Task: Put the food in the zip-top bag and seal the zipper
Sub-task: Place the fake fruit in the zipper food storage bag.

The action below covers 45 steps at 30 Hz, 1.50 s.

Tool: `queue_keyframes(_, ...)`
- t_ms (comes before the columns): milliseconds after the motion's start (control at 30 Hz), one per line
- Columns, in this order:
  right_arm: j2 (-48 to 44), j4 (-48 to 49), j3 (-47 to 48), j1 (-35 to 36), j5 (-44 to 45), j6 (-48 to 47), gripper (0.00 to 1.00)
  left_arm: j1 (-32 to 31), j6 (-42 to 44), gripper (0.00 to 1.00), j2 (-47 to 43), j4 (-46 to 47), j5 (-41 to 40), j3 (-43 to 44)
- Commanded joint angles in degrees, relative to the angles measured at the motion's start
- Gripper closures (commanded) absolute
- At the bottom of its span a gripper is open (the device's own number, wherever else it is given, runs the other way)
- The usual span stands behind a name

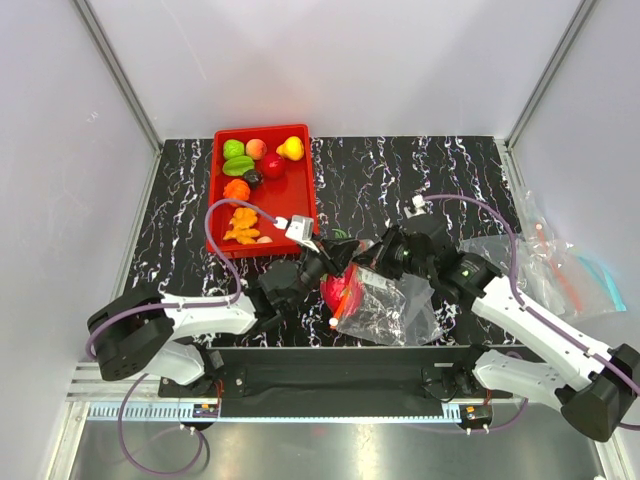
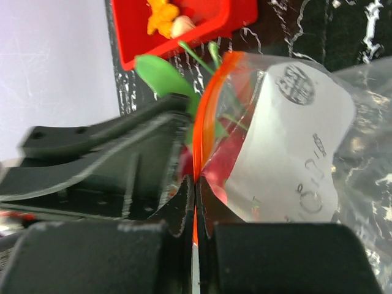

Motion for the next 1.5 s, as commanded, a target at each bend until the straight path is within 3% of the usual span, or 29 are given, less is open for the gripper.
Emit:
queue_keyframes(0,-1.4,3.3,-1.6,-1.1,-1.8,1.5,1.0,-0.4,-0.8,1.0,-1.9,3.8,-2.6,5.8)
queue_keyframes(200,-4.2,8.2,-6.9,-3.7,-6.4,3.8,1.0,-0.4,-3.9,1.0,-3.7,2.7,1.9,6.2)
queue_keyframes(433,-5.7,18.5,-14.2,-6.0,-12.5,8.8,1.0,-0.4,-6.8,1.0,0.2,16.5,3.5,-2.6)
queue_keyframes(567,-6.0,21.9,-17.6,-6.7,-14.2,10.5,1.0,-0.4,-8.0,1.0,1.8,18.5,5.0,-4.2)
queue_keyframes(800,-4.9,21.8,-17.4,-7.0,-15.0,10.3,1.0,-0.5,-7.7,1.0,3.3,19.4,6.9,-1.8)
queue_keyframes(867,-5.6,20.2,-16.7,-7.0,-15.0,9.8,1.0,-0.6,-5.8,1.0,1.7,14.9,6.7,0.1)
queue_keyframes(1067,-5.7,19.6,-14.9,-7.1,-19.1,9.9,1.0,-0.4,-0.4,1.0,1.5,14.8,14.7,2.7)
queue_keyframes(1267,-7.3,21.3,-15.1,-7.4,-20.5,11.1,1.0,-0.4,-3.7,1.0,4.7,22.5,18.8,-1.3)
queue_keyframes(1467,-10.3,18.7,-15.0,-9.6,-20.1,10.7,1.0,-0.4,-5.8,1.0,4.3,23.9,14.4,-5.9)
